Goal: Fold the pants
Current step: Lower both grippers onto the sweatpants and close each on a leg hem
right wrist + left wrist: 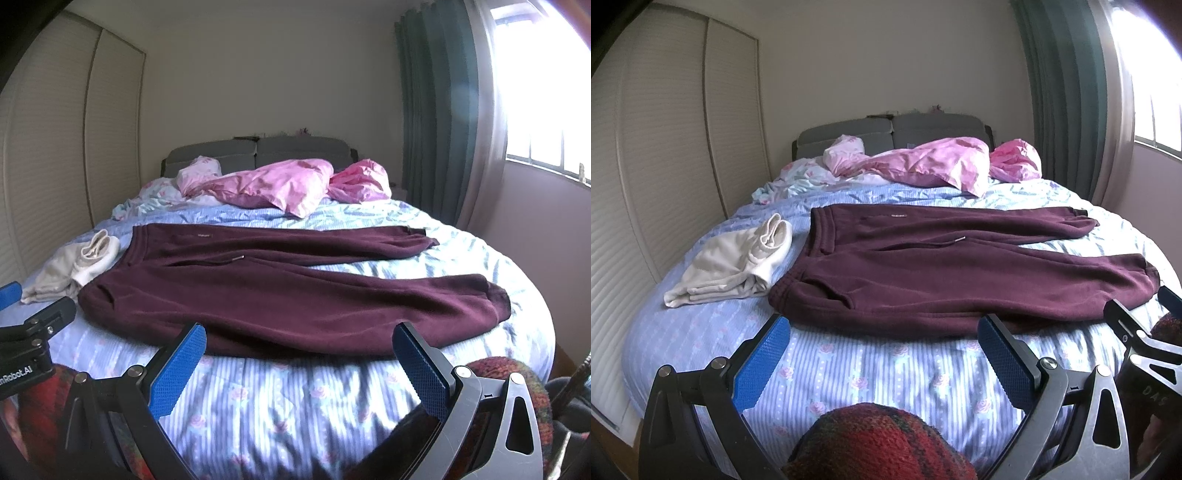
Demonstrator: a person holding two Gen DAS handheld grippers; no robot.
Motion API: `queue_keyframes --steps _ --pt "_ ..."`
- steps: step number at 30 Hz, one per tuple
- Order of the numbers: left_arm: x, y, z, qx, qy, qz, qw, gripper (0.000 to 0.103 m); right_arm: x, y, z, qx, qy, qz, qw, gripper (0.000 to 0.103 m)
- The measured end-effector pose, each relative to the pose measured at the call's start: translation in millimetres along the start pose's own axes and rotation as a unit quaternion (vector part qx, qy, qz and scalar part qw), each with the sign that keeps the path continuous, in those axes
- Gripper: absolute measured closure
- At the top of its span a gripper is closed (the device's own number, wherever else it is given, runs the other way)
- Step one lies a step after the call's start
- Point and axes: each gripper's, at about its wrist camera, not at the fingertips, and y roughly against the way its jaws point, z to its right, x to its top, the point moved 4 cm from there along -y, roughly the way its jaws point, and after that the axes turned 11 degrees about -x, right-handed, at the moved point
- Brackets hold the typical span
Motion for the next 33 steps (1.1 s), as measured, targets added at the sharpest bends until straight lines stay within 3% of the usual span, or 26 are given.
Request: queue_keyframes --steps 6,10,19,23,29,33 --pt "11.8 -13.8 -25.6 0.02 0.005 -0.008 0.9998 0.0 2.9 -15.2 -14.8 0.012 -0.004 -0.015 1.0 0.001" --pt "17.0 -36.1 -56.0 0.023 0.035 -0.034 0.9985 0.0 12.9 -37.2 -31.9 0.012 -0.016 -0.021 1.0 0.001" --pt "7.3 -120.5 -99.7 -0.006 0.069 -0.134 0.9886 0.0 1.9 -114.4 -72.9 -0.014 -0.064 -0.115 0.991 0.001" --pt "-2.6 -150.0 -117.7 -0.039 0.109 -0.174 0.978 0.0 -8.7 -141.0 -77.9 0.003 -0.101 -0.153 0.983 0.001" --pt "-19.6 -174.3 -147.4 -0.065 0.187 -0.195 0.9607 0.0 -27.7 -171.2 -84.1 0.02 -0.139 -0.208 0.968 0.001" --pt "-36.4 -188.1 -158.7 -0.093 0.248 -0.213 0.9405 0.002 -44.5 -181.7 -82.1 0.025 -0.169 -0.239 0.956 0.001"
